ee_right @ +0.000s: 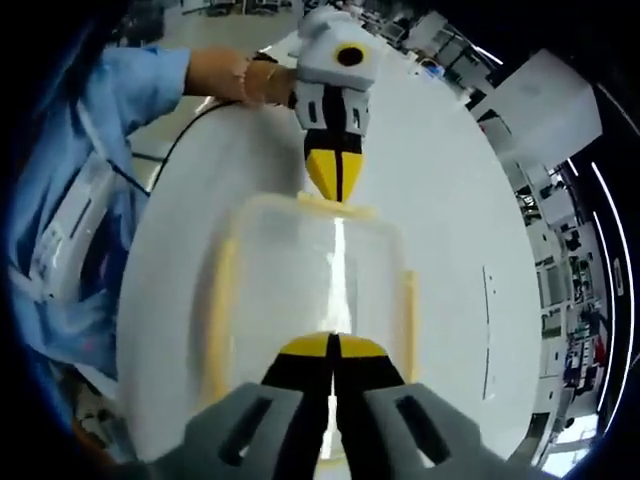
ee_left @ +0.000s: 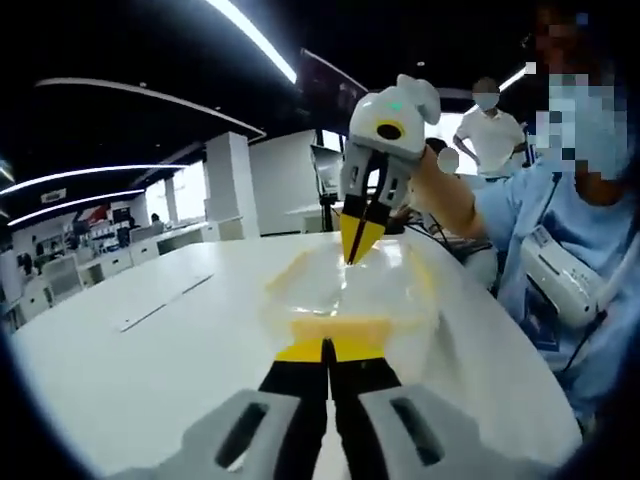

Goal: Snap each plastic latch of the storage box into its locked position after aligning the lid with the box until every specified latch is closed and the lid sits flush.

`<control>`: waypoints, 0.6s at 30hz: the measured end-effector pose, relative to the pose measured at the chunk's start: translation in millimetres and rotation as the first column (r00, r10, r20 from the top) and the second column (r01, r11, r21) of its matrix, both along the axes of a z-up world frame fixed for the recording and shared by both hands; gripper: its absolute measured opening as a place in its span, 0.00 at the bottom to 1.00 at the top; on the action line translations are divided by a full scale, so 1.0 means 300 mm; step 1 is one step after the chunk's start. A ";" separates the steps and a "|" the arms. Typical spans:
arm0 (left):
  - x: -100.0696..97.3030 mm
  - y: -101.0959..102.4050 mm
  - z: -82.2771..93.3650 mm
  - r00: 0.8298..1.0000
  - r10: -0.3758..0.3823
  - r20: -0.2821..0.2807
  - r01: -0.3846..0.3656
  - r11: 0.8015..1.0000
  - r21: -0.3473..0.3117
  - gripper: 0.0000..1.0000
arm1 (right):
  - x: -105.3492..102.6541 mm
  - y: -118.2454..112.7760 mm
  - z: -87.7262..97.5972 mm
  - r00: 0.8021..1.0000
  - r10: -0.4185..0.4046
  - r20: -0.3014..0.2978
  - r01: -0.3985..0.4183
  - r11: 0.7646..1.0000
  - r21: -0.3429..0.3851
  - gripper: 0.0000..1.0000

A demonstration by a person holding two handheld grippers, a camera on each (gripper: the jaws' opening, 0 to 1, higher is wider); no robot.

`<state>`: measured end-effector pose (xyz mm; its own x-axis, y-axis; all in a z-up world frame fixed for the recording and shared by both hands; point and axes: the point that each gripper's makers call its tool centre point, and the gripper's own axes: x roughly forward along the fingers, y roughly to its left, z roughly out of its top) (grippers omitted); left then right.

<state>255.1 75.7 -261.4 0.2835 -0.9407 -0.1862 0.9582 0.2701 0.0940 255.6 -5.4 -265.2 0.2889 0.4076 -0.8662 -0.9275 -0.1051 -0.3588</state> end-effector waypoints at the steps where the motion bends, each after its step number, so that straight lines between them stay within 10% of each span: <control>1: 0.003 -0.003 0.002 1.000 0.006 -0.003 -0.006 1.000 0.004 0.00 | 0.001 0.000 0.001 1.000 -0.002 -0.007 0.002 1.000 0.007 0.00; 15: 0.003 -0.016 -0.014 0.999 0.004 -0.048 -0.005 0.999 -0.035 0.00 | 0.008 -0.027 0.008 1.000 -0.021 -0.011 0.021 1.000 0.011 0.00; 17: -0.020 -0.066 -0.064 1.000 -0.013 -0.005 0.013 0.998 0.055 0.00 | -0.004 0.021 0.028 0.999 0.044 0.007 -0.044 0.997 0.062 0.00; 18: -0.026 -0.015 -0.058 0.995 -0.017 -0.099 0.024 0.997 0.073 0.00 | -0.020 -0.011 0.034 1.000 0.006 -0.016 -0.006 0.999 0.040 0.00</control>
<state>247.2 71.2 -278.7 0.2412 -0.9289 -0.2810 0.9691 0.2460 0.0185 249.7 -8.6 -255.1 0.2723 0.4433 -0.8540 -0.9327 -0.0966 -0.3475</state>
